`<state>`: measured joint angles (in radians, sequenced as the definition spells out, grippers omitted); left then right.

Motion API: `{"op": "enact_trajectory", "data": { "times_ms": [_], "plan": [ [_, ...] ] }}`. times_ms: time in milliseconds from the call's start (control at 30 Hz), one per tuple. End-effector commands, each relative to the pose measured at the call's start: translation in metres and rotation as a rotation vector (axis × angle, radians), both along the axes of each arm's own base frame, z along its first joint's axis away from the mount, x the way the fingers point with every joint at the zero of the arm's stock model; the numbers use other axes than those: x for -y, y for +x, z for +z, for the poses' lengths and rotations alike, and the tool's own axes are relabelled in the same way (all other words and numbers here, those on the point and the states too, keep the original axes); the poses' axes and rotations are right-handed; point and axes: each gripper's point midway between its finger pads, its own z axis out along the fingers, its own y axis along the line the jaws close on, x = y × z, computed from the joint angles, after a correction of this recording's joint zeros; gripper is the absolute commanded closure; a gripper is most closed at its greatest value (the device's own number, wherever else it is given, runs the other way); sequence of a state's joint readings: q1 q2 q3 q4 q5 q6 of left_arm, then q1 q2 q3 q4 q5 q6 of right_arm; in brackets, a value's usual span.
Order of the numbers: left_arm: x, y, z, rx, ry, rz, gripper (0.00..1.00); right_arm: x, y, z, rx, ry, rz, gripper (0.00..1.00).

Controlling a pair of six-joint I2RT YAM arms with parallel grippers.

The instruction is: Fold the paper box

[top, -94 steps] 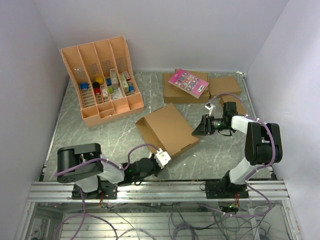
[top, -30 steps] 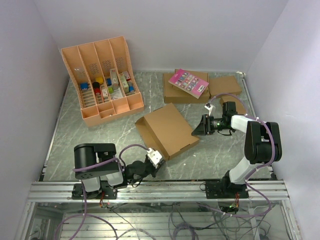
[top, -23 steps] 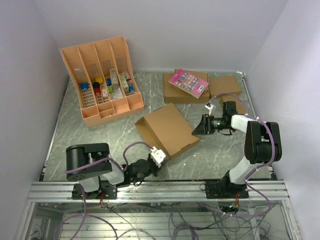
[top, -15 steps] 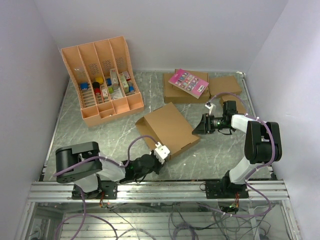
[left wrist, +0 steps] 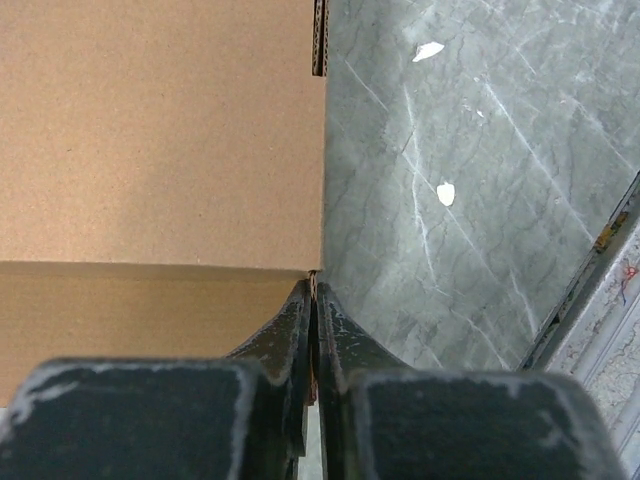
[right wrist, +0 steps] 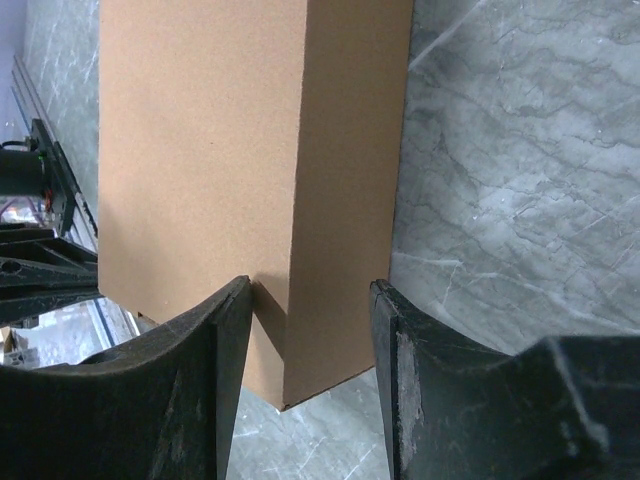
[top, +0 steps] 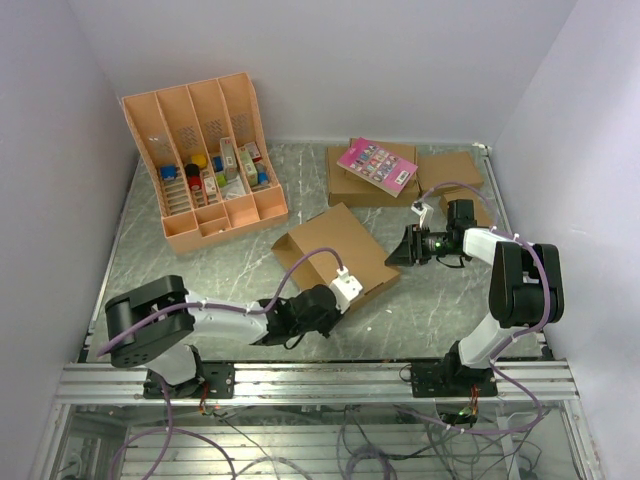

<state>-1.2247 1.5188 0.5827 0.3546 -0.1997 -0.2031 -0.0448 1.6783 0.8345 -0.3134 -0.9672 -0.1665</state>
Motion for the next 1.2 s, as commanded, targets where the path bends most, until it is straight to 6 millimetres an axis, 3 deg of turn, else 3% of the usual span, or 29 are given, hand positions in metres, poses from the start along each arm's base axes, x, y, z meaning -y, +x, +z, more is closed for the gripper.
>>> {"op": "enact_trajectory", "data": {
  "times_ms": [0, 167, 300, 500, 567, 700, 867, 967, 1067, 1167],
  "plan": [
    [0.004, 0.009, 0.015, -0.020, 0.011, 0.037, 0.80, 0.010, -0.005, -0.024, -0.023, -0.104, -0.004, 0.51],
    [-0.002, 0.006, 0.033, -0.051, -0.005, 0.066, 0.50, 0.011, -0.004, -0.024, -0.022, -0.107, -0.003, 0.51],
    [-0.009, 0.001, 0.051, -0.084, -0.060, 0.098, 0.41, 0.011, -0.004, -0.023, -0.018, -0.107, -0.003, 0.51],
    [-0.039, 0.005, 0.073, -0.266, -0.235, 0.345, 0.25, 0.011, -0.003, -0.022, -0.017, -0.106, -0.001, 0.51],
    [-0.049, 0.003, 0.072, -0.343, -0.336, 0.399, 0.15, 0.011, -0.003, -0.022, -0.018, -0.106, -0.001, 0.51],
    [-0.086, 0.019, 0.077, -0.437, -0.543, 0.544, 0.00, 0.011, -0.003, -0.023, -0.017, -0.110, -0.001, 0.51],
    [-0.149, 0.069, 0.086, -0.416, -0.711, 0.762, 0.04, 0.011, -0.004, -0.025, -0.025, -0.110, 0.003, 0.51],
    [-0.172, 0.094, 0.076, -0.469, -0.797, 0.834, 0.04, 0.011, -0.004, -0.025, -0.025, -0.111, 0.005, 0.50],
    [-0.176, 0.113, 0.065, -0.528, -0.831, 0.849, 0.04, 0.011, -0.004, -0.025, -0.025, -0.111, 0.005, 0.50],
    [-0.169, 0.130, 0.063, -0.535, -0.836, 0.823, 0.04, 0.009, -0.004, -0.025, -0.027, -0.103, 0.010, 0.50]
  ]
}}
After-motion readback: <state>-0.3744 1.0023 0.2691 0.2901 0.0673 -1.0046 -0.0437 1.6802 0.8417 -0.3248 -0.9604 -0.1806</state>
